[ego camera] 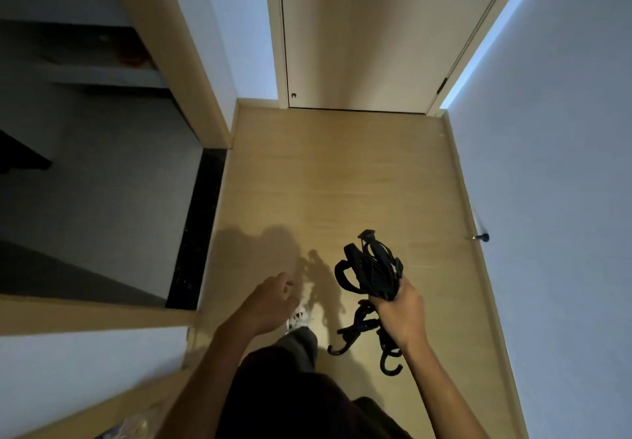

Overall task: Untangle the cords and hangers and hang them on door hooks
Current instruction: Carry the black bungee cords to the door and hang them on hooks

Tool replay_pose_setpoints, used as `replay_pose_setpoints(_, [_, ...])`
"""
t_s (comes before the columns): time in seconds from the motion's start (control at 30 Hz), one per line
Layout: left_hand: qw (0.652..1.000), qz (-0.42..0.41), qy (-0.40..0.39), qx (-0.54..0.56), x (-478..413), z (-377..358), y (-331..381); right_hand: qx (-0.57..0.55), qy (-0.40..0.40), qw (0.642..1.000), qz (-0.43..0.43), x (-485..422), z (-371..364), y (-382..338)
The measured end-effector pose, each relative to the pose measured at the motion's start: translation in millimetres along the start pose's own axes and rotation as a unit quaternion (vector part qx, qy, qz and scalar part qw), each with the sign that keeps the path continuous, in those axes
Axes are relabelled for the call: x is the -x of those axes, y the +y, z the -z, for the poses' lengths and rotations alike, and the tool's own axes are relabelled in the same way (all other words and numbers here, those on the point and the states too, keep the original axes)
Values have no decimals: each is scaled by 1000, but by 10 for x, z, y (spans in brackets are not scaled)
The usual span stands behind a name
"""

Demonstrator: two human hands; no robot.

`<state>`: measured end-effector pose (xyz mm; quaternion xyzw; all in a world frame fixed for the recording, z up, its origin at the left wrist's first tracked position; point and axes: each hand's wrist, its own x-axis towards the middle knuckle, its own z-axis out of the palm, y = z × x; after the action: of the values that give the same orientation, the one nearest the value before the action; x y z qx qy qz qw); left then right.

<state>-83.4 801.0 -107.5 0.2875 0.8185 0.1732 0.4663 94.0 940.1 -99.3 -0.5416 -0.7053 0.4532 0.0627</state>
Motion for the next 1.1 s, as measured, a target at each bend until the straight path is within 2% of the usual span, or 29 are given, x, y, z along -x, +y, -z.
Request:
replay_pose_setpoints(0.23, [998,-49,-8,-34,-1113,882,799,3,26,1000,-13,-923,245,-480])
replay_pose_setpoints(0.47, [995,-80,-9,-53,-2004,1397,1652,-9,35,998,-48,-1915,476,-729])
replay_pose_setpoints(0.83, [999,3,33,-14,-2977,1820,2477,-18,-15,1000,13,-4055,1155,-1636])
replay_pose_setpoints(0.97, [998,39,49,5,-3304,2028,2603,-7,-32,999,44,-4608,1184,-1969])
replay_pose_setpoints(1.1, [998,32,55,21,-3740,2385,2712,-4,-41,999,27,-5086,1060,-2182])
